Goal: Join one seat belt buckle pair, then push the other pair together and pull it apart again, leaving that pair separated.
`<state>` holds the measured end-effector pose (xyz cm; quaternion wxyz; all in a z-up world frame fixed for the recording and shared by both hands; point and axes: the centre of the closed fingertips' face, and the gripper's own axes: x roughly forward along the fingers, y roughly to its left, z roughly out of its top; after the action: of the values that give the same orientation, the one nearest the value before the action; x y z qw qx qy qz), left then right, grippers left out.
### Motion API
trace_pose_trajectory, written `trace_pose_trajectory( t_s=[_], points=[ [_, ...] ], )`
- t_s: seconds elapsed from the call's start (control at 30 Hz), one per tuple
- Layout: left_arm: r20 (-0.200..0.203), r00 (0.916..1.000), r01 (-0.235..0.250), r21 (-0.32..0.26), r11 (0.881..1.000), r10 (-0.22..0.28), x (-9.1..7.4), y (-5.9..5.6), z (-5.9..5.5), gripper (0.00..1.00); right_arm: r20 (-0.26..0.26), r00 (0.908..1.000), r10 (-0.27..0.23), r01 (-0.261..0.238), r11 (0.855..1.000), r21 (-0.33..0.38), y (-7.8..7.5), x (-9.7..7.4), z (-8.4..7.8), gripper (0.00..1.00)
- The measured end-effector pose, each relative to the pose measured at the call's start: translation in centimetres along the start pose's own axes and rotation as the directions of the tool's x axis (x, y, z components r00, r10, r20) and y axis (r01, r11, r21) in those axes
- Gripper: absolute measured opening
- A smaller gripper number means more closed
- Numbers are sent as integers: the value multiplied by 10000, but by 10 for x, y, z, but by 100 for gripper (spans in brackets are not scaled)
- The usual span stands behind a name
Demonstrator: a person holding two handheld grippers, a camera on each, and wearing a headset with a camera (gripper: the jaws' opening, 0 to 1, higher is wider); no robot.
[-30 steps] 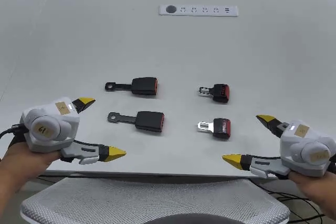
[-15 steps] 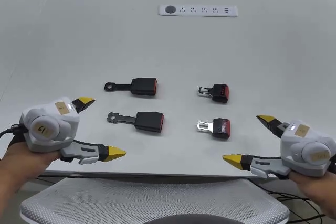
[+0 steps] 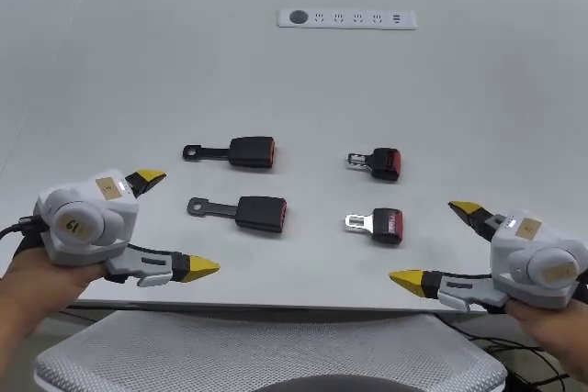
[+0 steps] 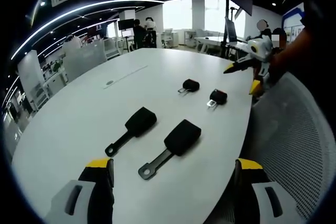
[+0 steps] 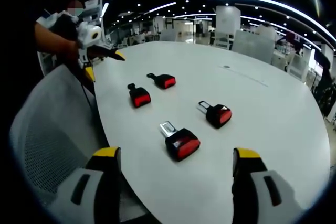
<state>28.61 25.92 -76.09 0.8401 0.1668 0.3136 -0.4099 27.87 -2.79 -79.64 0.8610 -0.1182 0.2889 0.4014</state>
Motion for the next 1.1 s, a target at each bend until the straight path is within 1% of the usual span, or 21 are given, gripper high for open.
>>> trace_pose_trajectory(
  t_s=[0.73,1.1],
  points=[
    [-60,10000,18,48,10000,-18,1,2,0,97,-68,9999,87,-87,10000,-24,-1,1,-1,89],
    [-144,9998,154,172,9997,-151,5,2,0,96,-154,9997,193,-194,9998,-99,-3,4,-1,89]
  ],
)
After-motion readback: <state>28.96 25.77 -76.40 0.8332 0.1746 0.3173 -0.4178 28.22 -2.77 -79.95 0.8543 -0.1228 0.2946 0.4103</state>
